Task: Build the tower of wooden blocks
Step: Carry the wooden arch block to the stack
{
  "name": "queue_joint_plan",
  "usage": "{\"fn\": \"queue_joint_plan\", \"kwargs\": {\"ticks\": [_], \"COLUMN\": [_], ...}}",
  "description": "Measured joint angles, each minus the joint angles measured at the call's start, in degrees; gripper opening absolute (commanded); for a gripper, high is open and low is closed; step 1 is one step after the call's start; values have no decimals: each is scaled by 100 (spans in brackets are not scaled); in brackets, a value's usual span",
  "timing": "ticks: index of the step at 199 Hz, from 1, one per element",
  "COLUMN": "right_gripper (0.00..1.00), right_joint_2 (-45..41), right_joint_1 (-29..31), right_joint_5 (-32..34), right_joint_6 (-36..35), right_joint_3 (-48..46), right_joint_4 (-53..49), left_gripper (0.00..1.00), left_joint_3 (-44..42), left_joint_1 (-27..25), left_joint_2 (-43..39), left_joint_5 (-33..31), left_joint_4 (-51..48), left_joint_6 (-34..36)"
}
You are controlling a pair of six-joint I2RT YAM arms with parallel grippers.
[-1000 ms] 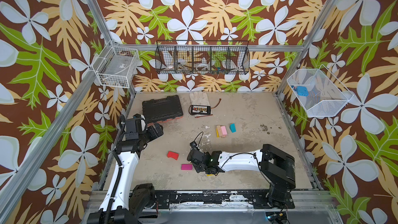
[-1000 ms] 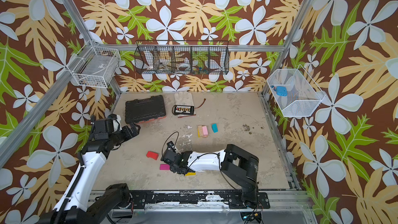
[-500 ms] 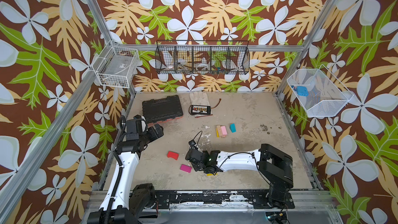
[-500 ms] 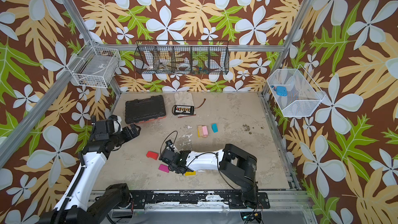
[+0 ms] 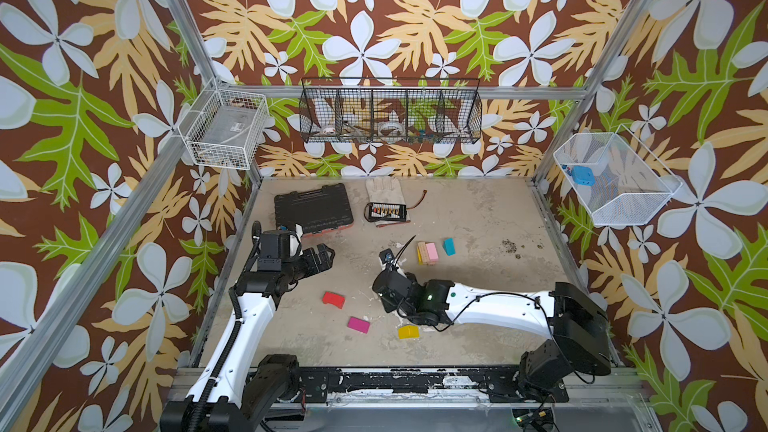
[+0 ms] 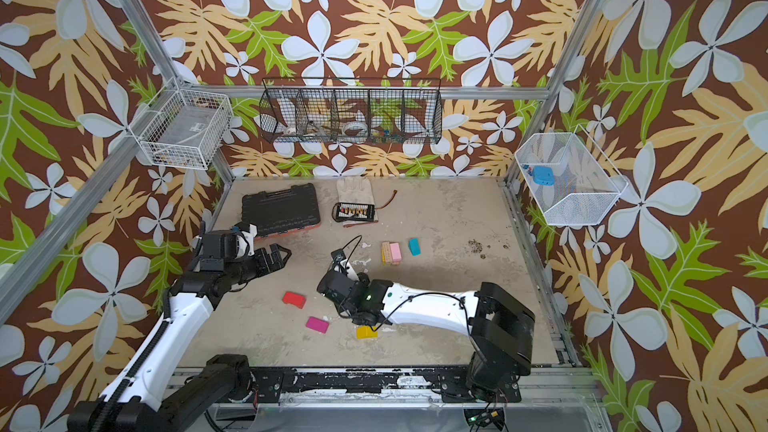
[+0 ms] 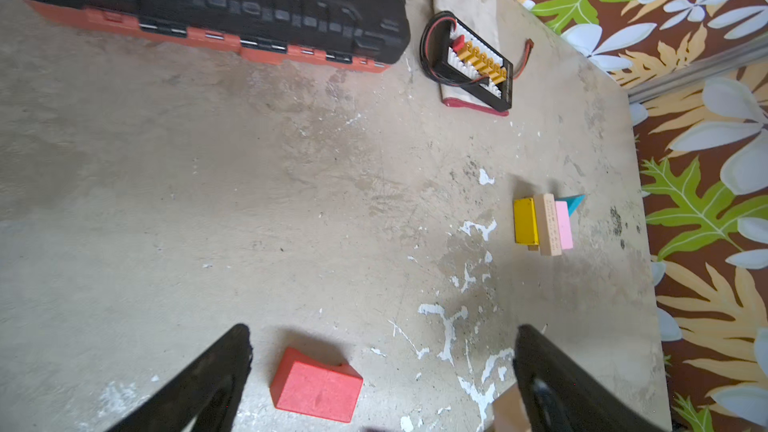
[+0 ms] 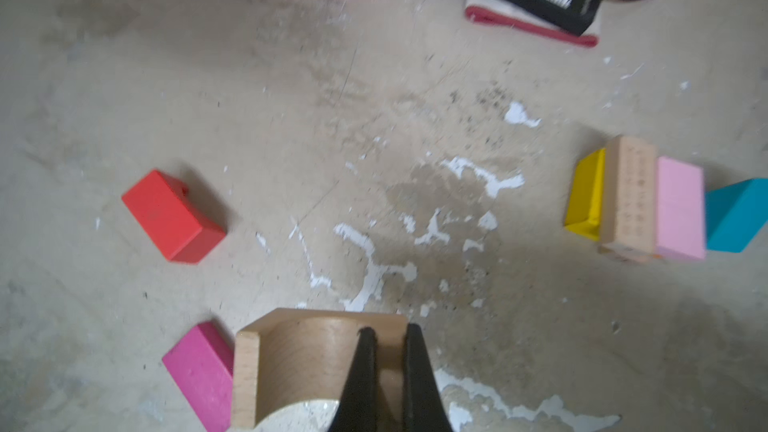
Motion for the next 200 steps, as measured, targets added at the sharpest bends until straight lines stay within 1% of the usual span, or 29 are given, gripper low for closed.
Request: {"fn": "queue_joint_plan", "kwargs": {"ticks": [17, 27, 62, 98, 109, 125, 152, 200], "right_gripper": [0, 0, 0, 0, 0, 0, 0, 0], "right_joint_2": [-142, -199, -177, -125, -101, -70, -42, 439], "right_joint_1": [-284, -514, -1604, -2481, -2618, -2848, -3292, -3460], "right_joint_5": [59, -13, -76, -444, -483, -752, -1012, -1537], "right_joint_6": [-94, -120, -396, -850, -1010, -1145, -1141, -1281], "right_joint_3": [195, 286, 505, 426, 326, 142, -205, -101], "right_joint_4": [-46, -26, 149, 560, 671, 743, 896, 1038], "left_gripper": [100, 100, 100, 100, 100, 100, 100, 100], "left_joint_3": [0, 0, 0, -46, -61, -68, -68, -105], "left_joint_1": [-57, -70, -76, -76, -76, -76, -76, -76], "left_joint_2": [-46, -66, -26, 173, 267, 435, 590, 382], "left_joint_5": [-15, -15, 33, 404, 549, 699, 920, 1075], "left_joint_4": [2, 2, 15, 68, 94, 122, 127, 216], "left_joint_6": [-2, -2, 2, 48, 48, 68, 94, 114]}}
